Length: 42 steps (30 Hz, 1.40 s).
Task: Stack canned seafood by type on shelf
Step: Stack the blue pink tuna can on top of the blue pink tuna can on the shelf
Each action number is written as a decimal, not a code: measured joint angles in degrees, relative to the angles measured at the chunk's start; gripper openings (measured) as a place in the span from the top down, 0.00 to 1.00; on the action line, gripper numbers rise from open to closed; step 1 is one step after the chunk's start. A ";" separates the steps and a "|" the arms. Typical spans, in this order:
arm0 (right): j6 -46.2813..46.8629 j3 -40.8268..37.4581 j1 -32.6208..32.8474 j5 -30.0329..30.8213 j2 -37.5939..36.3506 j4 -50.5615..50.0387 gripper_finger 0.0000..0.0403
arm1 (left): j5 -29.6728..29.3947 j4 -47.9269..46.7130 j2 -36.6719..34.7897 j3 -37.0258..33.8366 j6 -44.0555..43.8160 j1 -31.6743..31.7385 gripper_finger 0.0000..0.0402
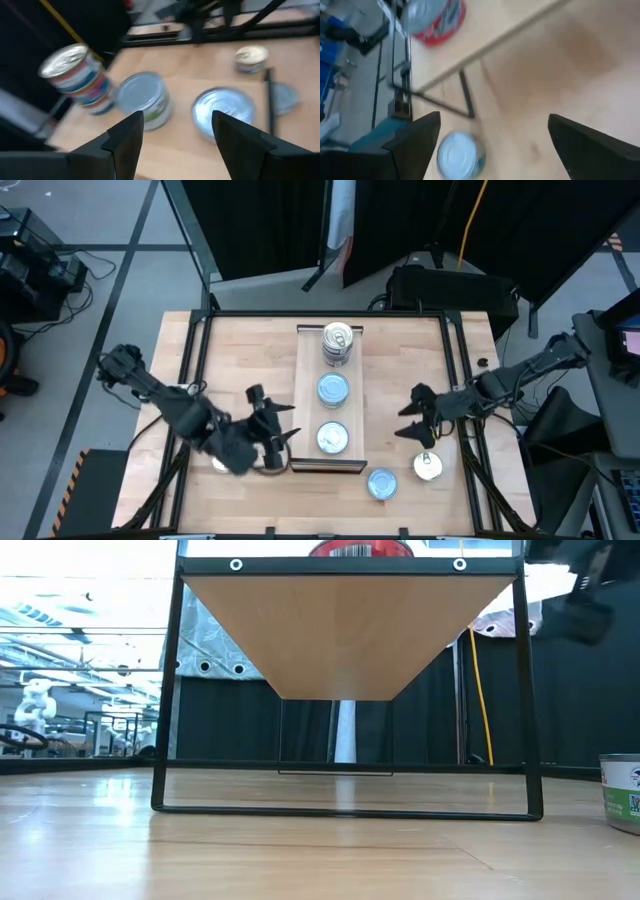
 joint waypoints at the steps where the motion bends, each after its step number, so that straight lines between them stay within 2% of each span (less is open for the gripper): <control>1: 1.64 0.42 1.27 -0.06 0.90 -0.71 0.11 | -2.79 0.18 0.16 -1.68 -0.86 -0.97 0.41; 3: 4.56 2.02 3.93 -0.09 2.92 -2.66 0.13 | -5.86 0.34 0.21 -5.42 -3.95 -2.35 0.41; 6: 7.64 6.41 7.56 -0.09 6.36 -6.02 0.17 | -7.33 0.52 0.14 -11.47 -11.09 -3.74 0.41; 9: 11.62 12.69 10.86 -0.35 10.27 -14.71 0.21 | -8.10 1.79 0.14 -16.11 -16.19 -4.79 0.41; 13: 20.04 21.16 15.20 -1.55 15.83 -29.36 0.24 | -9.44 6.73 -0.67 -17.90 -16.18 -5.39 0.46; 16: 27.94 24.44 19.10 -2.69 20.25 -35.59 0.25 | -10.07 13.20 -1.45 -17.88 -10.29 -5.49 0.52; 20: 37.41 24.97 24.05 -6.34 26.23 -36.84 0.26 | -9.57 16.69 -3.01 -17.87 -3.11 -6.33 0.61; 26: 47.88 24.95 30.28 -13.32 34.76 -34.73 0.26 | -10.26 17.12 -5.07 -18.27 -2.07 -7.74 0.72; 30: 51.94 24.95 32.75 -13.46 37.75 -33.13 0.26 | -10.23 19.55 -6.30 -21.64 -2.61 -7.73 0.79; 34: 55.04 24.95 33.55 -13.02 40.31 -33.89 0.26 | -9.58 29.15 -7.73 -27.19 -1.62 -8.62 0.84; 39: 54.84 24.95 33.42 -10.28 42.73 -35.09 0.26 | -5.53 41.69 -9.21 -33.09 2.54 -10.23 0.88; 42: 54.83 24.95 33.13 -10.31 43.38 -36.34 0.26 | -3.01 52.49 -9.15 -36.90 3.78 -10.61 0.89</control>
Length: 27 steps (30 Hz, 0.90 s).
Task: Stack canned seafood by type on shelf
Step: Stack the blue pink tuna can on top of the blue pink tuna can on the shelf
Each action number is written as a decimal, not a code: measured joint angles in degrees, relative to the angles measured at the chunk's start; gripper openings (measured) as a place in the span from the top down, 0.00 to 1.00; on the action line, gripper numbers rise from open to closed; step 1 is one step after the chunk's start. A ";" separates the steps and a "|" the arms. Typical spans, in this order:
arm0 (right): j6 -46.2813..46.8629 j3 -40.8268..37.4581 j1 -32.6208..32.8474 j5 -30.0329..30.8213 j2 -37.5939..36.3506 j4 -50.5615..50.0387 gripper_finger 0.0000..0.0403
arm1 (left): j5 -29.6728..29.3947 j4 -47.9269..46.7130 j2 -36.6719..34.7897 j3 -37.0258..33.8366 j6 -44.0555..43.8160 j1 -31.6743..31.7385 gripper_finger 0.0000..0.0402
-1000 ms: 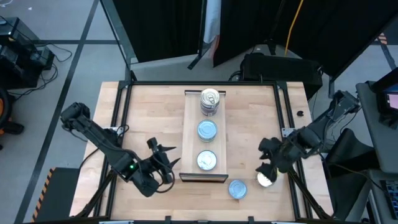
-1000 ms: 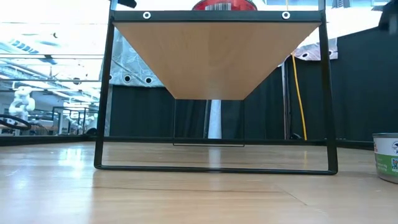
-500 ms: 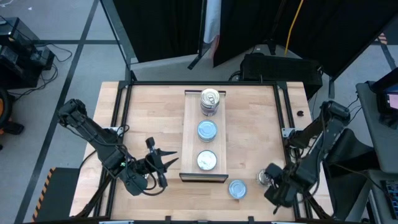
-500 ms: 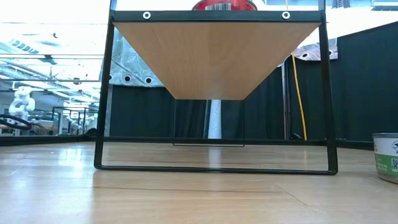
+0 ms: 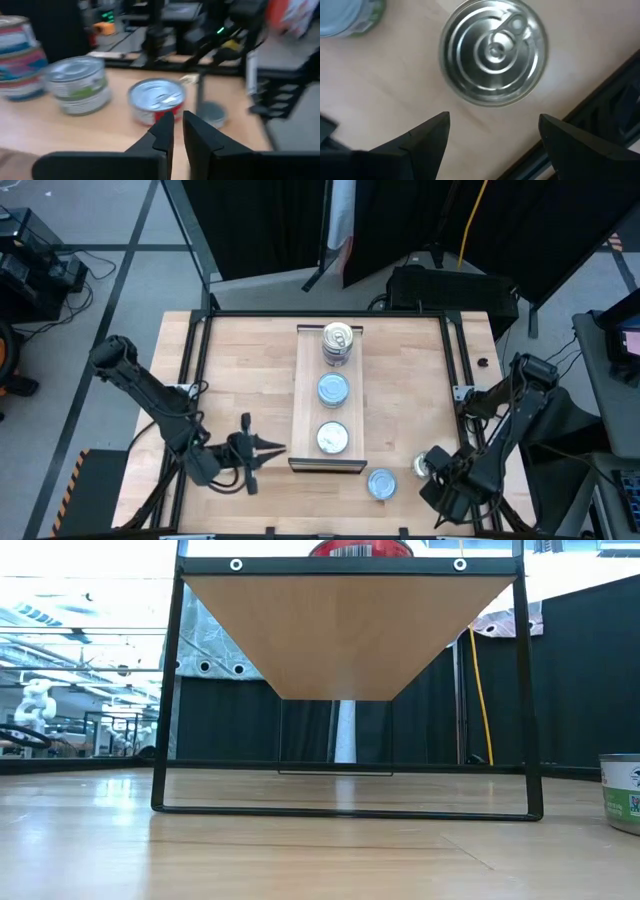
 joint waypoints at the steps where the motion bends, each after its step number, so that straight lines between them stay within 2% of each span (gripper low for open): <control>1: 0.03 0.00 -0.02 0.01 0.22 -0.19 0.26 | 1.50 3.51 -0.05 -1.21 0.86 0.02 0.89; 4: 0.04 0.00 -0.07 0.00 0.47 0.19 0.26 | 5.94 11.15 -0.05 -5.01 2.49 -0.03 0.89; 11: -2.87 0.00 -0.10 -0.05 3.03 3.04 0.26 | 5.64 17.10 -0.02 -10.55 0.94 0.18 0.89; 14: -4.45 0.01 -0.10 -0.45 3.90 4.92 0.30 | 5.64 17.25 -0.02 -10.85 0.38 0.35 0.89; 17: -4.67 0.94 -0.31 -0.59 4.07 4.90 0.39 | 5.62 18.24 -0.02 -10.85 0.87 0.35 0.89; 24: -4.65 3.10 -1.18 -0.55 3.58 -0.17 0.69 | 6.14 18.81 -0.03 -10.85 0.97 0.31 0.90; 27: -2.88 2.08 -1.21 -0.45 3.62 0.69 0.81 | 7.53 19.18 -0.79 -10.85 -0.81 0.24 0.90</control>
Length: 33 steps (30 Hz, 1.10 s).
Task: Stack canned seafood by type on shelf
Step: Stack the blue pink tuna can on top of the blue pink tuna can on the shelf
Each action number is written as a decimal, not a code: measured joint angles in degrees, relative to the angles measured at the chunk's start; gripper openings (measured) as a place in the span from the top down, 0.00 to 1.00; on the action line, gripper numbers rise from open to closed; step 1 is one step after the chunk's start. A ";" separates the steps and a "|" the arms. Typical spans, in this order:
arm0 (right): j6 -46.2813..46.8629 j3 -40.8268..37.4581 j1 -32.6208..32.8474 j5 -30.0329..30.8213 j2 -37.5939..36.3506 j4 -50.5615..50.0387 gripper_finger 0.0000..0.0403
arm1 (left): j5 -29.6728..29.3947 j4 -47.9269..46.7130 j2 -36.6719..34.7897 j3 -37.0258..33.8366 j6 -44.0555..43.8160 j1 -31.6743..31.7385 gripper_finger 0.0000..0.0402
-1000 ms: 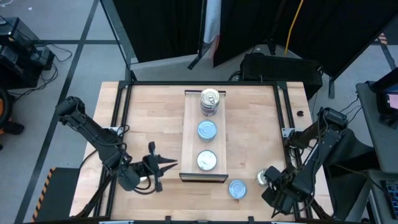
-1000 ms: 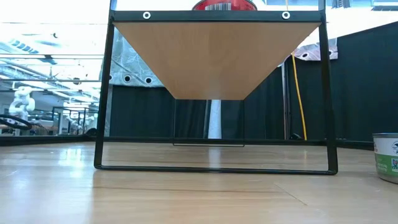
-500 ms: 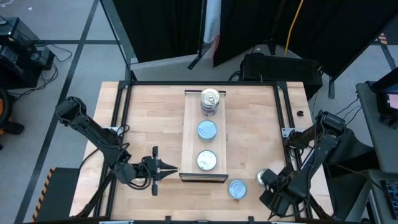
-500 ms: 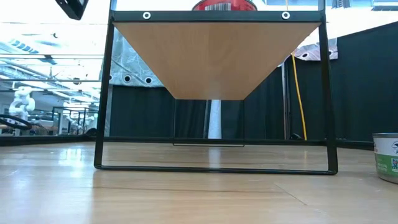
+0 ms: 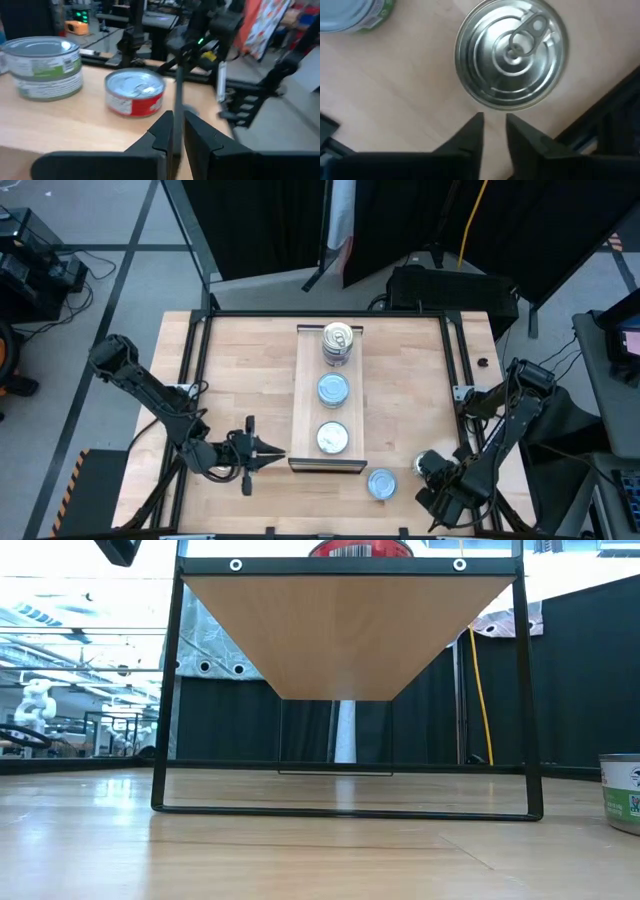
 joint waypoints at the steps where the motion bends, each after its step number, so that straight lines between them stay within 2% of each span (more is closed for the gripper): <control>1: 0.58 -0.48 0.00 0.02 0.00 1.03 0.85 | 0.85 0.47 -0.55 0.02 -0.76 0.00 0.90; 4: 1.65 -1.38 0.00 0.03 0.05 3.59 0.96 | 3.04 0.46 -2.67 0.02 -1.13 -0.43 0.90; 6: 1.85 -1.51 -0.02 0.12 0.06 3.74 0.99 | 3.39 0.47 -3.73 0.02 -0.79 -1.15 0.90; 14: 3.31 -1.55 -0.04 0.27 1.18 2.41 0.99 | 3.39 -1.00 -4.94 0.02 0.21 -3.68 0.90; 33: 4.52 -1.50 -0.04 -1.43 3.04 2.67 1.00 | 3.35 -1.14 -4.94 0.04 -1.26 -3.74 0.90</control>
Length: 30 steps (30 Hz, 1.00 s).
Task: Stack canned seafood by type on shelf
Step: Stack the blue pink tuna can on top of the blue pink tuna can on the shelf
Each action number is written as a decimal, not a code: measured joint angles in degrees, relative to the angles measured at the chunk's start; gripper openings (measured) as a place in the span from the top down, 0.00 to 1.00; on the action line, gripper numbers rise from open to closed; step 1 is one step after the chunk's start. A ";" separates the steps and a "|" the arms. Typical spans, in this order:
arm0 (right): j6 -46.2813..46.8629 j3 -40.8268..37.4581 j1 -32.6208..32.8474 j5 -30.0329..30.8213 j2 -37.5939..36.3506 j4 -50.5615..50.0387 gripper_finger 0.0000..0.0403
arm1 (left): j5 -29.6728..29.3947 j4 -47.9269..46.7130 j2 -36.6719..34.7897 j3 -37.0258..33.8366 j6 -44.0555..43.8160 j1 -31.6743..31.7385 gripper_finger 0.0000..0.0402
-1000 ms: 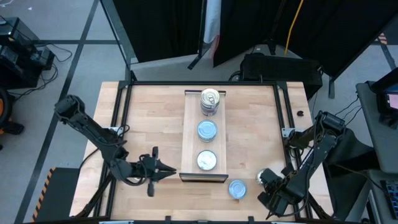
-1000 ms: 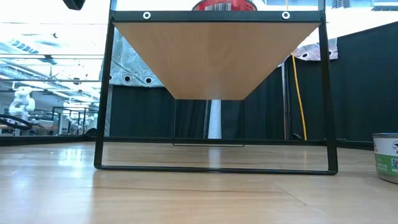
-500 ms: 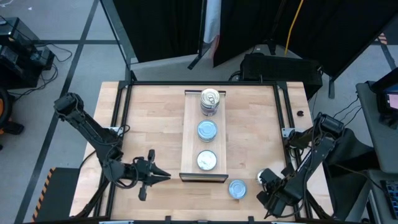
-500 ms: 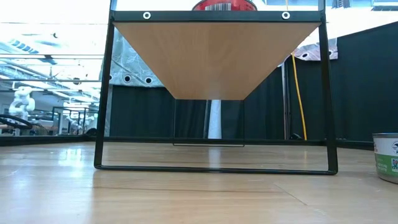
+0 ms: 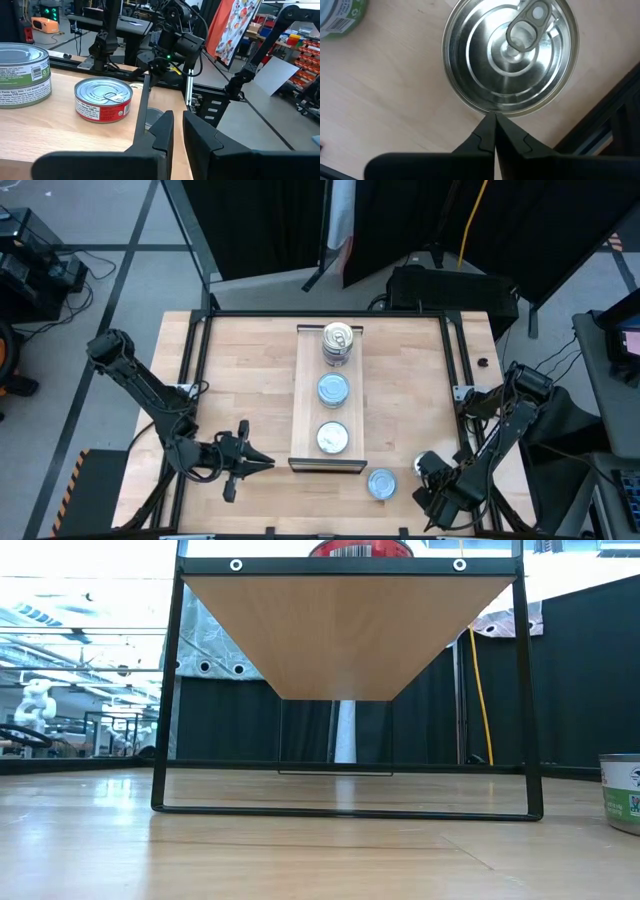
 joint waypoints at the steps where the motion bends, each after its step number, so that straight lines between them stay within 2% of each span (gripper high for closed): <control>1: 0.25 -0.01 0.00 0.00 0.02 0.11 1.00 | 0.00 0.02 0.00 0.00 0.00 0.00 0.90; 12: 0.92 0.16 0.20 0.08 2.08 0.83 1.00 | 1.32 -0.24 0.00 0.02 -0.13 -0.01 0.90; 22: -0.80 -0.30 0.28 0.10 7.67 7.41 1.00 | 1.44 -0.21 0.00 0.06 -0.15 -0.26 0.90; 30: -1.18 -0.10 0.40 0.37 8.34 8.51 1.00 | 1.44 -0.15 0.00 0.06 -0.15 -0.26 0.90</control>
